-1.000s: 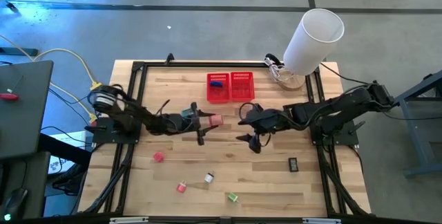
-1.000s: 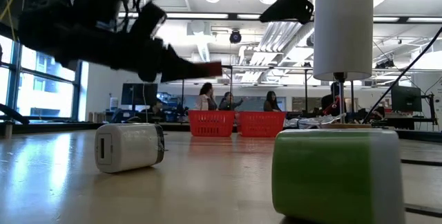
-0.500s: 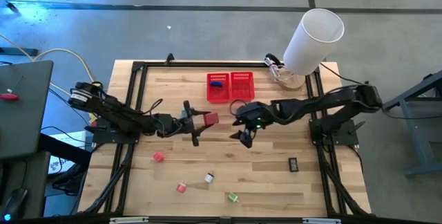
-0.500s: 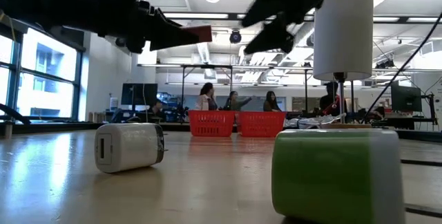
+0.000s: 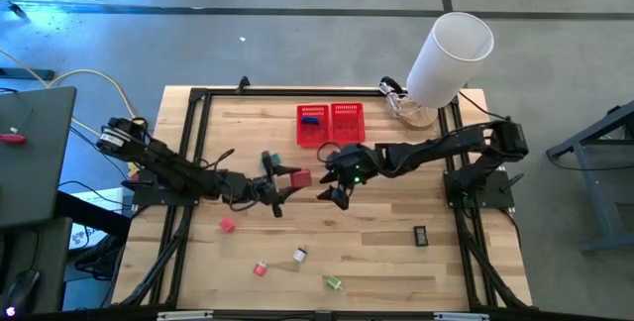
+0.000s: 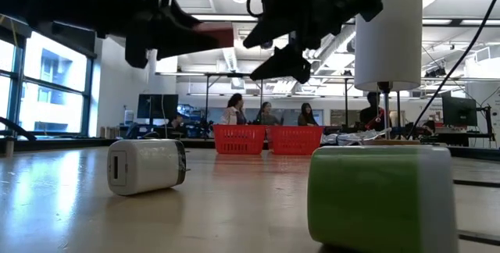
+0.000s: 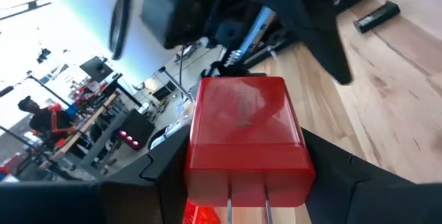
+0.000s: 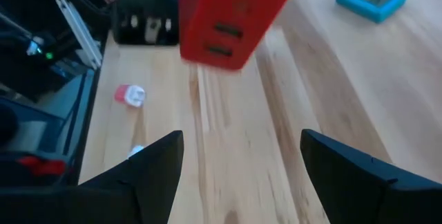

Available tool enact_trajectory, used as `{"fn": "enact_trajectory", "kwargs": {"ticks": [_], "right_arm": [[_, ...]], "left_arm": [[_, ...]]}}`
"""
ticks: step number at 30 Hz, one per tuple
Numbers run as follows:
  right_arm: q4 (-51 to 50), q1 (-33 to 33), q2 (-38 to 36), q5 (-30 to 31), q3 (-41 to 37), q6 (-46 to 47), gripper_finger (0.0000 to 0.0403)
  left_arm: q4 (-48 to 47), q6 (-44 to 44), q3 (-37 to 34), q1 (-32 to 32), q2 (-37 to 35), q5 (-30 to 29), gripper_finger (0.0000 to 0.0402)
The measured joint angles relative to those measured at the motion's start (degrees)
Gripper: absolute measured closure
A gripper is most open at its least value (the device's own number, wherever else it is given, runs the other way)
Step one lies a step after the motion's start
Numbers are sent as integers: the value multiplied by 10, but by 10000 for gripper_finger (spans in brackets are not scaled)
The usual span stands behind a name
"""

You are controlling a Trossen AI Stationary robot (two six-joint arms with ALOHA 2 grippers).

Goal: Pick & Place Office items
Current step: Put the red charger adapter into the right red bin

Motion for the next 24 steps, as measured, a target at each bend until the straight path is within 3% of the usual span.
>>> {"fn": "enact_trajectory", "kwargs": {"ticks": [7, 24], "right_arm": [[67, -13, 0, 4, 0, 0, 124], [103, -14, 0, 26, -1, -1, 124]], "left_arm": [[-2, 8, 0, -19, 0, -14, 201], [-8, -11, 0, -19, 0, -18, 201]]}}
